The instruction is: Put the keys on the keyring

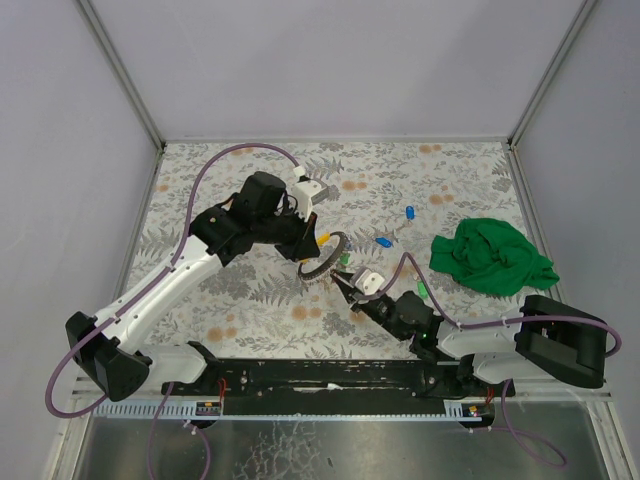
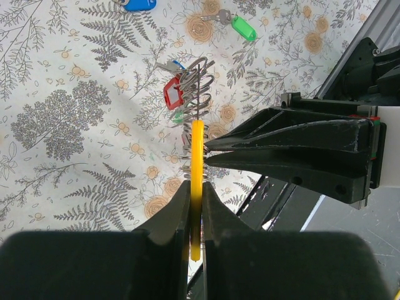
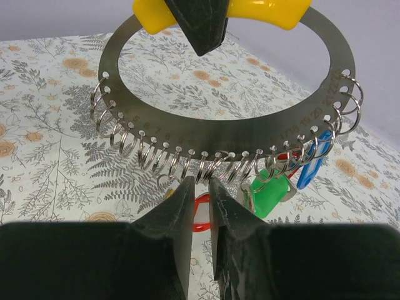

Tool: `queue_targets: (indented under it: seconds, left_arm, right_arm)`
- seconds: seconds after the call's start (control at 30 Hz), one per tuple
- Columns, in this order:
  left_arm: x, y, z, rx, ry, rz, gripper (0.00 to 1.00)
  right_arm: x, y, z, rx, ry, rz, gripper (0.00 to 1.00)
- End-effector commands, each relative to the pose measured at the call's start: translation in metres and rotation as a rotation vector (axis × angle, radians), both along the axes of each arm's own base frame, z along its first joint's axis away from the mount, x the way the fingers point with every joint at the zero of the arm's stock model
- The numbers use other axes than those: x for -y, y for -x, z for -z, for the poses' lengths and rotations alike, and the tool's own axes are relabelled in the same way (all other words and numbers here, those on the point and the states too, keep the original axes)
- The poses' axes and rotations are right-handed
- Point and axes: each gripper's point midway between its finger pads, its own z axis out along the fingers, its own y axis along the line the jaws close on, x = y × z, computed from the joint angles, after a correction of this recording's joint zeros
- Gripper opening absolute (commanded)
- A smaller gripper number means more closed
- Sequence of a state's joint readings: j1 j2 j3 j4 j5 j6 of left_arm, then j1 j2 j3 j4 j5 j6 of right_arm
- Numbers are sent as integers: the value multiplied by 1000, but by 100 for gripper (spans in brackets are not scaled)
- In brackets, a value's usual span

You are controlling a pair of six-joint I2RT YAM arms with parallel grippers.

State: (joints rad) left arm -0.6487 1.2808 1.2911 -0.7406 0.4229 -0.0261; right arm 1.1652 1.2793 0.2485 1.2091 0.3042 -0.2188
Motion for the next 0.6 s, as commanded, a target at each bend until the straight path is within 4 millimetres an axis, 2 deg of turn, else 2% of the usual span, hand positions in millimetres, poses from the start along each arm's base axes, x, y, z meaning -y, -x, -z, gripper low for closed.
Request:
queue_targets:
  seconds: [0.0, 0.57]
  left_arm:
    - [6, -8, -22, 73, 76, -5, 0]
    - [9, -5, -22, 58, 90, 17, 0]
  right_arm:
    - [-2, 3, -17, 42, -55, 0, 22]
    - [-10, 7, -15, 62, -19, -34, 22]
